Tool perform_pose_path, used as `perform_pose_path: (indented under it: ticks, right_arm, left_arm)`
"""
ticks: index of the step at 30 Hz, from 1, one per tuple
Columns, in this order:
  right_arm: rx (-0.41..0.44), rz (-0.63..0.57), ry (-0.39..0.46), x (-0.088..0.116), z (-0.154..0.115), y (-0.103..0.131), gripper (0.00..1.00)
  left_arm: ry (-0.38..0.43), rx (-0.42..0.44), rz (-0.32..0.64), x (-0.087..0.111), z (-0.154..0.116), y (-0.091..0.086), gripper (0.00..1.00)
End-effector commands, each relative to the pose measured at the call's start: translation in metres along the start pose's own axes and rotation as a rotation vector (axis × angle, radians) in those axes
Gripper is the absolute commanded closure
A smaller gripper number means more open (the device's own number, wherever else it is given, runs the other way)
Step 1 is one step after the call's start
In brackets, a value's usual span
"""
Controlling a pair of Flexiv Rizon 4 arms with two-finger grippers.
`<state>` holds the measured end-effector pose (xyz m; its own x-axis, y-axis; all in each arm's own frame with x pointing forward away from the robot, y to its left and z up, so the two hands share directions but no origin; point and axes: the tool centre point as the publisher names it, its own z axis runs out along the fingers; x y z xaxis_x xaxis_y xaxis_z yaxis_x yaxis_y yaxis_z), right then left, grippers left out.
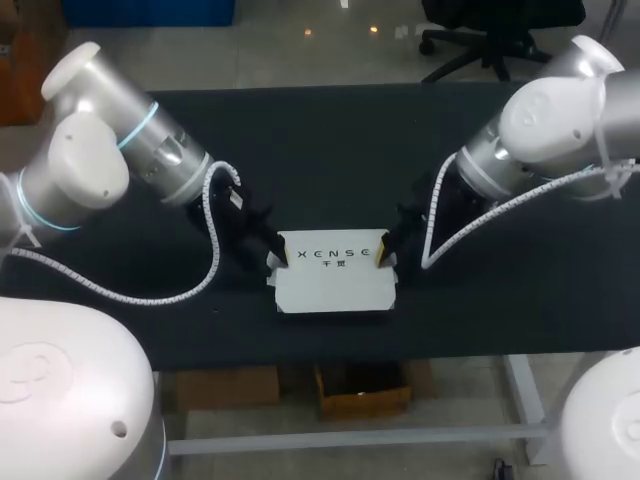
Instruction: Assemble the packaging by folding the flat box into shape, placing the metal phone stand inside, and closing the box properly
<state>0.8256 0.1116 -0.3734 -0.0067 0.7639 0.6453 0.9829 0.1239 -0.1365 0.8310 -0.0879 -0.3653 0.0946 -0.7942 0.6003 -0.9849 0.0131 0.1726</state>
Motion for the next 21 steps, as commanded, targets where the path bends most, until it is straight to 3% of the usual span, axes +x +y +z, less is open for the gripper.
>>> perform_pose_path:
  ticks: [1,21]
  right_arm:
    - [-0.012,-0.002,0.005,-0.001,0.002,-0.003,0.57]
    - [-0.021,-0.016,0.021,-0.007,0.012,0.0,0.58]
  left_arm:
    - [0.012,0.021,0.01,-0.004,0.005,0.003,0.58]
    - [0.07,0.044,0.047,-0.014,0.012,0.003,0.56]
